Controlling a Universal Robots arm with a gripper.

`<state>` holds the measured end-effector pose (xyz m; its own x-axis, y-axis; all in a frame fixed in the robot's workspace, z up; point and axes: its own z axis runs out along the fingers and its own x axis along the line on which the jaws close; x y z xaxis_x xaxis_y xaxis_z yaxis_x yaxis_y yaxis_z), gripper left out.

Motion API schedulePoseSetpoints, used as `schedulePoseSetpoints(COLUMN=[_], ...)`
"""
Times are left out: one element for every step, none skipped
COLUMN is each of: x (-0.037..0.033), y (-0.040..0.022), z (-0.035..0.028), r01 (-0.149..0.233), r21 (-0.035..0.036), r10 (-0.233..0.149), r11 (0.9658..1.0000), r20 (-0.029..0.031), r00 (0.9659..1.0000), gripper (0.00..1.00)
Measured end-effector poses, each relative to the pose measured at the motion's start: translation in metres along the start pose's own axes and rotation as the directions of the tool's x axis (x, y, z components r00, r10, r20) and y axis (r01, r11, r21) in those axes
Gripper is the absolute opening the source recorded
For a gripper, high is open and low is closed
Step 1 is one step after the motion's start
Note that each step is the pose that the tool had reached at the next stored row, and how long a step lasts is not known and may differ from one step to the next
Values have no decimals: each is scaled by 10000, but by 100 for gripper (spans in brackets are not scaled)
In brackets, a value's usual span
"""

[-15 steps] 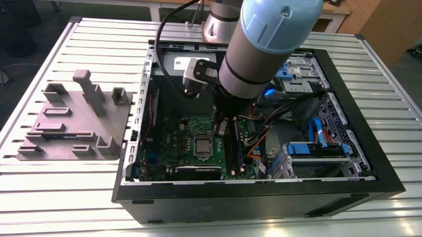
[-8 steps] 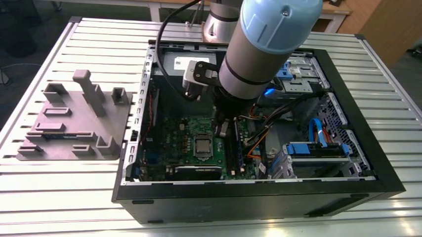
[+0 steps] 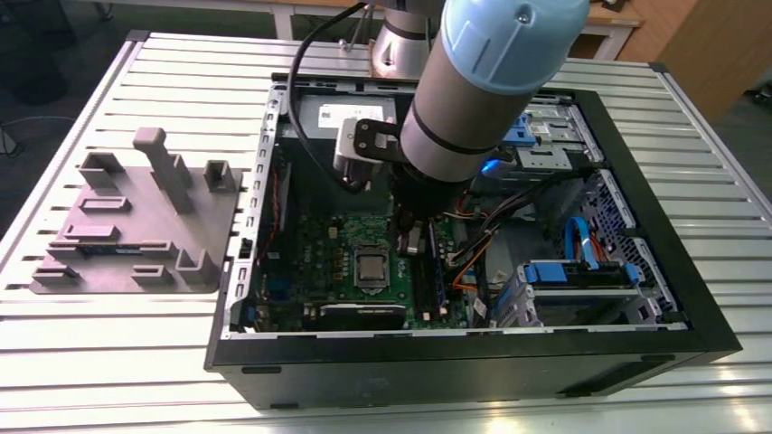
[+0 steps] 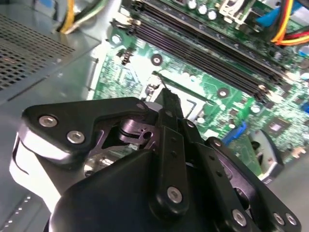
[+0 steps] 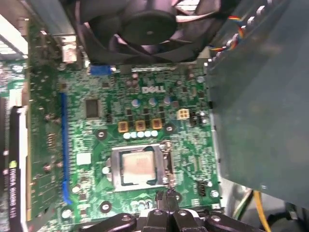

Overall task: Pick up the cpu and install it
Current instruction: 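Install the first cpu locking lever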

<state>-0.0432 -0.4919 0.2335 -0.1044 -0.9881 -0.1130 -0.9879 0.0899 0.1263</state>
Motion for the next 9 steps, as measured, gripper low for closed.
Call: schedulePoseSetpoints(x=[0, 1, 1, 2, 3, 3, 4, 5, 7], y=[0, -2, -2, -3, -3, -4, -4, -5, -5], z=[2, 7, 13, 19, 25, 31, 34, 36, 38], r01=[54, 135, 254, 382, 518, 658, 781, 888, 932], r21=[5, 5, -1, -10, -19, -30, -39, -42, -33], r10=[-54, -135, -254, -383, -518, -658, -782, -889, -932], r11=[10000, 9999, 9997, 9993, 9987, 9978, 9969, 9960, 9956], r20=[-89, -140, -169, -195, -215, -232, -247, -261, -265], r00=[9999, 9998, 9995, 9991, 9984, 9976, 9966, 9957, 9953], gripper=[10, 10, 10, 10, 10, 10, 10, 10, 10])
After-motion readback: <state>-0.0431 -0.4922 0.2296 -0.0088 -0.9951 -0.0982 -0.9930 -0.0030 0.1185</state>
